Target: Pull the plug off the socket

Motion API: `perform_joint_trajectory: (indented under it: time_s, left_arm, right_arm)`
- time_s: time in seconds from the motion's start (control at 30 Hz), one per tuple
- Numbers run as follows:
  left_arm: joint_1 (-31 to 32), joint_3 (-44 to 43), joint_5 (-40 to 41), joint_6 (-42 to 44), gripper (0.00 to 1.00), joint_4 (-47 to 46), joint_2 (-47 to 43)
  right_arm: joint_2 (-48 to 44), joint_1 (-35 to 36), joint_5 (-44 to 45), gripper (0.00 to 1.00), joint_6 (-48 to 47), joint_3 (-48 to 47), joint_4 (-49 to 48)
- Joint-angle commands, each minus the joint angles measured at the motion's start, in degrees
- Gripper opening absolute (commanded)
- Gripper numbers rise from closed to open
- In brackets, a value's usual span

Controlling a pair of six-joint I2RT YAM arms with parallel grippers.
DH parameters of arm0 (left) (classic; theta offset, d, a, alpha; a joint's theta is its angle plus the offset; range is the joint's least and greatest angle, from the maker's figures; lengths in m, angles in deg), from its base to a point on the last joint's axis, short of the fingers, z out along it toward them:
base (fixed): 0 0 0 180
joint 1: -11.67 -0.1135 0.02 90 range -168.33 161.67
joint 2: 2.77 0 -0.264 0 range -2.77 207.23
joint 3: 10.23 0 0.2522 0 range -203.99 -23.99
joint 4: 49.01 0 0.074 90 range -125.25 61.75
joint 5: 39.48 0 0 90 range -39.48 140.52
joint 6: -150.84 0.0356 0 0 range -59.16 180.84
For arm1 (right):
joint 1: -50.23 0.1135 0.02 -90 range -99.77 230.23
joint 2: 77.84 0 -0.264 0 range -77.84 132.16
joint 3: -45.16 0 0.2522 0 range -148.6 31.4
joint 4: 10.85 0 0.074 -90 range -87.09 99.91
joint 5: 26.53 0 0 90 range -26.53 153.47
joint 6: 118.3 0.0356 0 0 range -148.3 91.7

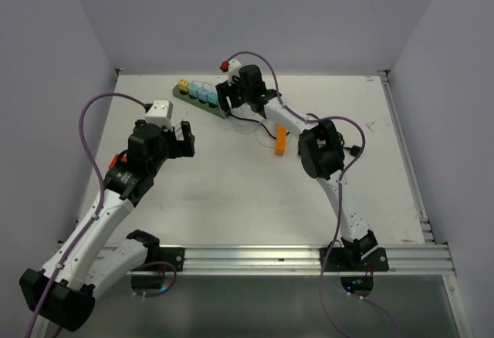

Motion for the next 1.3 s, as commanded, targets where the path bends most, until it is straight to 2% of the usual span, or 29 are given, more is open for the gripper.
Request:
perform_joint_trajectory:
  time_s: [0.0,0.1,0.63,0.83,0.93,1.03,1.13,1.27]
  left_arm:
    - [-0.31,0.85,0.68,2.11,1.0,-0.8,-0.23]
    - [-0.31,1.12,-1.87,2.11,1.0,-1.06,0.38]
    - [-0.66,0.77,-3.11,2.46,1.0,-0.97,1.35]
    - [-0.84,0.77,-3.73,2.46,1.0,-0.97,1.35]
    - [-0.84,0.77,-3.9,2.46,1.0,-0.97,1.09]
    - [-0.84,0.77,-4.25,2.46,0.99,-1.06,1.09]
    - [-0.93,0.77,-4.78,2.46,1.0,-1.06,0.91]
    - [-0.93,0.95,-4.52,2.46,1.0,-0.97,0.65]
  right_arm:
    - [1.23,0.23,-0.95,0.72,-2.01,-3.57,-3.83]
    - [2.9,0.32,-1.57,0.73,-2.01,-5.24,-4.36]
    - [10.19,1.63,-1.92,0.75,-1.92,-12.27,-10.86]
    - [12.65,1.98,-1.83,0.73,-2.1,-15.44,-9.28]
    - [12.39,2.16,-1.83,0.65,-1.57,-14.47,-9.63]
    - [12.13,2.34,-2.19,0.5,-1.31,-14.29,-9.55]
    - [11.08,2.6,-1.75,0.4,-1.66,-13.77,-8.85]
    - [6.87,2.86,-1.04,0.15,-1.66,-11.22,-8.4]
